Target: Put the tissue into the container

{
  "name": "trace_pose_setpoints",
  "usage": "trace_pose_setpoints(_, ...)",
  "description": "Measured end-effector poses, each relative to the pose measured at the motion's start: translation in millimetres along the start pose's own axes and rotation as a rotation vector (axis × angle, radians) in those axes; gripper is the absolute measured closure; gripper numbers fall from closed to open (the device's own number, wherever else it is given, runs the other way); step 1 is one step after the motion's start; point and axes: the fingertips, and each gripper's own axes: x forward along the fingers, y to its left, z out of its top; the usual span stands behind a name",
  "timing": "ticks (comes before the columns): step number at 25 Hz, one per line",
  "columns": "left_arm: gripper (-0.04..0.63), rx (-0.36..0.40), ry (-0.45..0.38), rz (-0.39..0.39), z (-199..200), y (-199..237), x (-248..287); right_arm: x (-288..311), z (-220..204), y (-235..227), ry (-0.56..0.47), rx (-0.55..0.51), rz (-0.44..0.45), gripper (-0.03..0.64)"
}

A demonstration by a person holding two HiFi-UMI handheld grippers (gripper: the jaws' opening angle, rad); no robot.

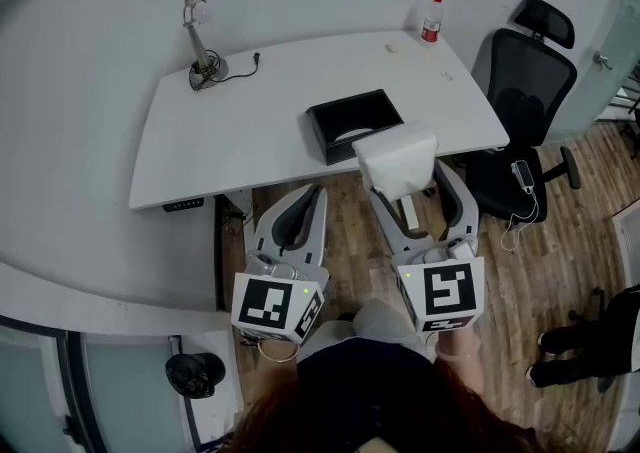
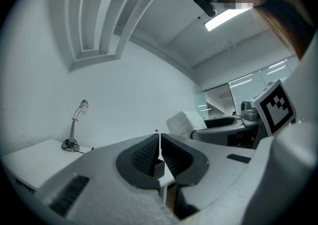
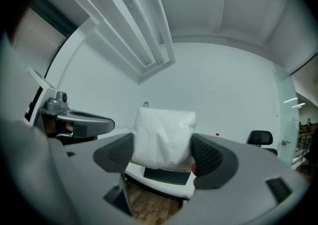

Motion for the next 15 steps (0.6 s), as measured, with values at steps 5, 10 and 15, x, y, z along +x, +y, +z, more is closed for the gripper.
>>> trace_pose_setpoints(5,0.563,-0.014,0.014,-0.012,-7.6,2.4,3.5,4.8,-3.0,0.9,0.011,0.004,-0.004,0.235)
trace_pose_setpoints(10,0.563,-0.019,0.025,-0.012,-13.6,8.7,10.9,15.9,-8.0,-2.9,0.023,0.001,-0.004,0.235)
trace_pose_setpoints(15,0.563,-0.010,0.028,-0.011,-17.2,17.4,23.3,31.4,-12.0,-8.7,0.022,0.006,-0.004,0.235)
